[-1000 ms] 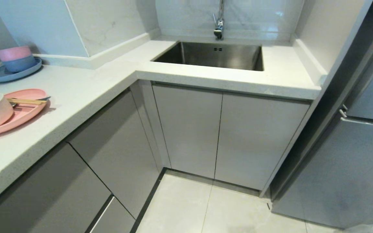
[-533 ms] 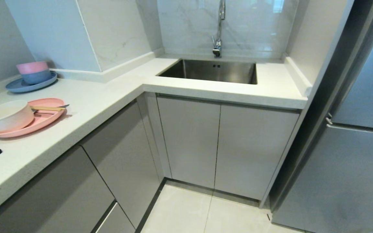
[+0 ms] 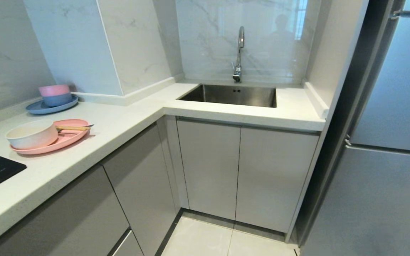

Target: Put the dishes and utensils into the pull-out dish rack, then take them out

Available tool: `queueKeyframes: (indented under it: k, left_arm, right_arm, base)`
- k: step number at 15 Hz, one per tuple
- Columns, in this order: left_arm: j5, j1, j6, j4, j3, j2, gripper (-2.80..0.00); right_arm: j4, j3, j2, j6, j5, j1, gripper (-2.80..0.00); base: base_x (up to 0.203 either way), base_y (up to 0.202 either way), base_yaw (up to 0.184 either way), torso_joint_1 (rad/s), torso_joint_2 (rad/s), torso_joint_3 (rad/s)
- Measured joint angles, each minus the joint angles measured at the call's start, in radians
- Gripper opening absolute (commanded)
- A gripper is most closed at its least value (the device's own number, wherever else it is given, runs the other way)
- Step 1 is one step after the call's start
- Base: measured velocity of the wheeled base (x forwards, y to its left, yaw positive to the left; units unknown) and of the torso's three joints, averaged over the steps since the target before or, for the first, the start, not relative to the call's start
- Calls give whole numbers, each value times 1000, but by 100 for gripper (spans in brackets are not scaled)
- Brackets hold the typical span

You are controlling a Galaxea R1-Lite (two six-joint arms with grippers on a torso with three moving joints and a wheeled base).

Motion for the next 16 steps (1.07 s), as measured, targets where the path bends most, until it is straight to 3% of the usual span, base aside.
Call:
queueKeyframes:
  k: [6,16]
  left_arm:
    - [0,0,0,0,0,1,-280]
    - [0,0,0,0,0,1,-280]
  right_arm:
    - [0,0,0,0,0,0,-280]
    - [0,0,0,0,0,0,-280]
  base:
    - [0,0,0,2,4,187]
    - [0,0,0,1,0,10]
